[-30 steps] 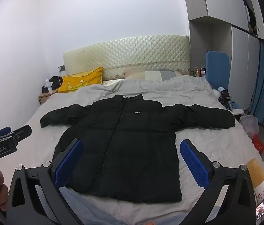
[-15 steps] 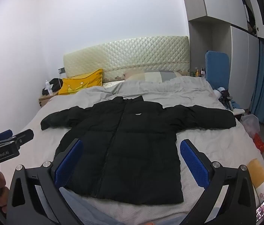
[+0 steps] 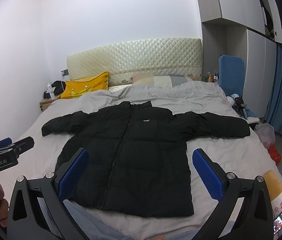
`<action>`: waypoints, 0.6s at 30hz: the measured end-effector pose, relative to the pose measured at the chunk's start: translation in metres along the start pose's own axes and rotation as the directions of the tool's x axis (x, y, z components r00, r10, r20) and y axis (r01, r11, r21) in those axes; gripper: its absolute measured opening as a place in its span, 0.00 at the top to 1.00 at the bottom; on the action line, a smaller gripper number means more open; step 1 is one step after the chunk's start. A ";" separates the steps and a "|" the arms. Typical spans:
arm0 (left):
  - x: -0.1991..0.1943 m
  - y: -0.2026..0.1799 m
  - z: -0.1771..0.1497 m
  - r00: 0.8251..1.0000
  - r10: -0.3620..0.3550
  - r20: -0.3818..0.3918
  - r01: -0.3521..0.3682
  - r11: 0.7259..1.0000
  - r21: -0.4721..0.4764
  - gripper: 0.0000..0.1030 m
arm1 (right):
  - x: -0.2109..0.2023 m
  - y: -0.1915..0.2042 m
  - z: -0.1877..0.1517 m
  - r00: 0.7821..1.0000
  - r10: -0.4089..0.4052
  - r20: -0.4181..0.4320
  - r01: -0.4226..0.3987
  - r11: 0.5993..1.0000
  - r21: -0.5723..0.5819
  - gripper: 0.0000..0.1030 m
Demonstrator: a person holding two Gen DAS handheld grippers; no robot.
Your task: Fold large clothes
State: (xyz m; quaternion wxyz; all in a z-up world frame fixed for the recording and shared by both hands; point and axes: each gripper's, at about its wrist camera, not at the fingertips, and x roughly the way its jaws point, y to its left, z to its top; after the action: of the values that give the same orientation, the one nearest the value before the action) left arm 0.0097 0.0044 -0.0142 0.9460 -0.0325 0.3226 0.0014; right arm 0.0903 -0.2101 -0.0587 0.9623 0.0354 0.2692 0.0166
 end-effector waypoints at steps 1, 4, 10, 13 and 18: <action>0.001 0.000 0.000 1.000 0.000 -0.006 0.000 1.000 -0.002 0.01 | 0.000 0.001 0.001 1.000 -0.003 -0.002 0.003 1.000 -0.002 0.00; 0.002 0.001 0.002 1.000 -0.006 -0.017 0.006 1.000 -0.003 0.01 | 0.000 0.002 0.002 1.000 -0.013 -0.010 0.013 1.000 -0.005 0.00; 0.002 0.003 0.005 1.000 -0.008 -0.018 0.008 1.000 -0.002 0.01 | -0.001 0.003 0.005 1.000 -0.011 -0.007 0.011 1.000 -0.008 0.00; 0.002 0.002 0.003 1.000 -0.010 -0.020 0.010 1.000 -0.002 0.01 | -0.001 0.003 0.004 1.000 -0.013 -0.008 0.013 1.000 -0.009 0.00; 0.003 0.004 0.003 1.000 -0.012 -0.026 0.011 1.000 -0.005 0.01 | 0.000 0.005 0.007 1.000 -0.013 -0.015 0.013 1.000 -0.004 0.00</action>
State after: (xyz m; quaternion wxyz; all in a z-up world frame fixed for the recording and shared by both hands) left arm 0.0138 0.0081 -0.0137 0.9416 -0.0366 0.3347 -0.0037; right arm 0.0933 -0.2057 -0.0524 0.9603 0.0314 0.2768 0.0112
